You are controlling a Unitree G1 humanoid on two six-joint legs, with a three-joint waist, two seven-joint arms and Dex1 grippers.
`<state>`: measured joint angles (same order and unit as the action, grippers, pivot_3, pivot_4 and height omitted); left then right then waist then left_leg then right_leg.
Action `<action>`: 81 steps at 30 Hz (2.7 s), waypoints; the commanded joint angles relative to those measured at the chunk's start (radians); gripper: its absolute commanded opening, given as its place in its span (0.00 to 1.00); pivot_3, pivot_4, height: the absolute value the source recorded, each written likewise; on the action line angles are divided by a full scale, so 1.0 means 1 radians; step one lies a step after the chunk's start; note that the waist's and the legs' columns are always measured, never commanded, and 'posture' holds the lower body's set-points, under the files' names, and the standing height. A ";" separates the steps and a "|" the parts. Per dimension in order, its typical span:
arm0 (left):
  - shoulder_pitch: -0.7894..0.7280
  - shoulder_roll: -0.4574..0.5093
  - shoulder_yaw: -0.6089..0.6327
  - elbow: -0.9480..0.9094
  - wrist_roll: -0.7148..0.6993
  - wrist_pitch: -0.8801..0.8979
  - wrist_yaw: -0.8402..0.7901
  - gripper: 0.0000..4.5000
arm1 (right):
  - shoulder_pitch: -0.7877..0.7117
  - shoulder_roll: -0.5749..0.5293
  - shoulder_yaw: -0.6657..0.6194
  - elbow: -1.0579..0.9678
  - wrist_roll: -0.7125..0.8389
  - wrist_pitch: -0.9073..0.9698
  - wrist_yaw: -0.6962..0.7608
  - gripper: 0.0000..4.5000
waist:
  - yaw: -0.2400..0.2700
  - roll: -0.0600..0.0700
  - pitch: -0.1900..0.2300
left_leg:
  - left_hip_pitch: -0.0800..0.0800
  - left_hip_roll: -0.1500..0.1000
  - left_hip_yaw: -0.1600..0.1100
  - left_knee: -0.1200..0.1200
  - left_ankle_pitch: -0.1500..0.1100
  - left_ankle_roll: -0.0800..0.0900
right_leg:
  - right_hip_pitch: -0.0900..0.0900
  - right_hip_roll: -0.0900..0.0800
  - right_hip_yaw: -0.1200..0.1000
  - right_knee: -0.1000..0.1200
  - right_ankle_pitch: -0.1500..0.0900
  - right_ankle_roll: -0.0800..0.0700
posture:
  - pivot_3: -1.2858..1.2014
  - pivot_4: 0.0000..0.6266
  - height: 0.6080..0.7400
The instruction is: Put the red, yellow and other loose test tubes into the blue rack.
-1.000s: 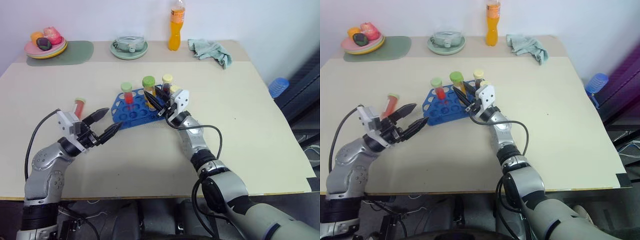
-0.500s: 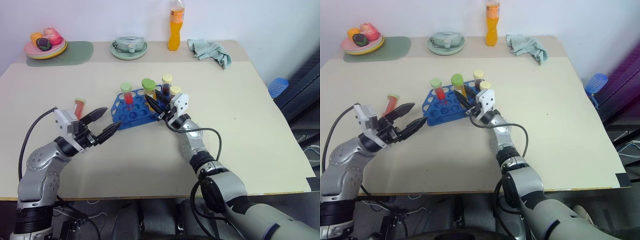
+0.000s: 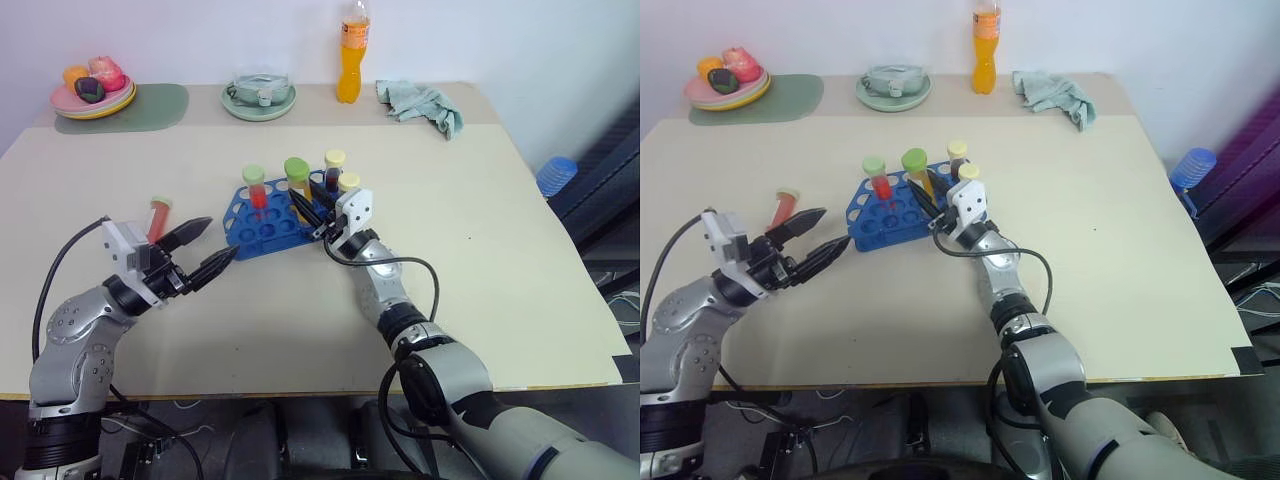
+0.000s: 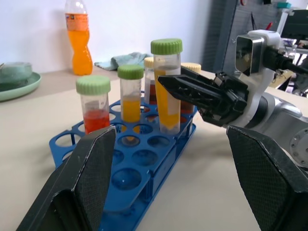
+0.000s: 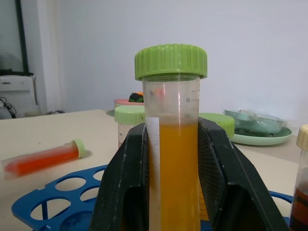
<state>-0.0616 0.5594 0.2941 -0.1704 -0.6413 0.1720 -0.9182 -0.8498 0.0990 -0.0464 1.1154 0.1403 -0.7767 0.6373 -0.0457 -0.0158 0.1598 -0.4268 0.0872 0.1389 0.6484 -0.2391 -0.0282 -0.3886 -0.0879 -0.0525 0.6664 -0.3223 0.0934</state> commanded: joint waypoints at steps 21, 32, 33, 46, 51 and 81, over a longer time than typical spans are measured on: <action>0.033 0.093 0.052 -0.004 -0.035 0.043 -0.085 0.84 | 0.020 0.013 -0.047 0.005 0.046 0.009 0.058 0.18 | 0.000 0.000 0.000 | 0.000 0.000 0.000 0.000 0.000 0.000 | 0.000 0.000 0.000 0.000 0.000 0.000 | 0.52 0.24 1.00; 0.033 0.090 0.060 0.041 -0.022 0.017 -0.126 0.84 | 0.033 -0.004 -0.041 0.005 0.000 -0.037 0.009 0.99 | -0.002 0.000 0.000 | 0.000 0.000 0.000 -0.001 0.000 0.000 | -0.001 0.000 0.000 0.000 0.000 0.000 | 0.52 0.24 1.00; 0.033 0.087 0.060 0.046 -0.022 0.013 -0.128 0.84 | 0.036 -0.006 -0.039 0.003 -0.004 -0.041 0.009 0.99 | -0.002 0.000 0.000 | 0.000 0.000 0.000 -0.001 0.000 0.000 | -0.001 0.000 0.000 0.000 0.000 0.000 | 0.52 0.24 1.00; 0.026 0.065 0.090 0.152 -0.021 -0.018 -0.146 0.84 | 0.135 -0.076 0.011 -0.186 0.026 0.000 0.151 0.99 | -0.001 0.000 0.000 | 0.000 0.000 0.000 -0.001 0.000 0.000 | -0.001 0.000 0.000 0.000 0.000 0.000 | 0.52 0.24 1.00; 0.018 0.044 0.096 0.177 -0.012 -0.027 -0.105 0.84 | 0.207 -0.132 0.024 -0.299 0.040 0.061 0.184 0.99 | 0.000 0.000 0.000 | 0.000 0.000 -0.001 -0.001 0.000 0.000 | -0.001 0.000 0.000 0.000 0.000 0.000 | 0.52 0.24 1.00; -0.895 0.171 0.168 0.674 0.090 1.170 0.999 0.84 | 0.196 -0.719 0.094 -1.362 0.372 1.238 0.348 0.99 | 0.010 -0.006 0.003 | -0.002 -0.001 -0.002 0.000 0.000 0.000 | -0.003 0.000 0.000 0.000 0.000 0.000 | 0.52 0.24 1.00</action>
<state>-0.9277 0.7046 0.4715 0.4723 -0.5833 1.3321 0.0881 -0.6304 -0.6047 0.0549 -0.2149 0.4973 0.4314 0.9818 -0.0354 -0.0219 0.1627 -0.4290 0.0860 0.1373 0.6481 -0.2391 -0.0283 -0.3914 -0.0877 -0.0527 0.6657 -0.3225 0.0936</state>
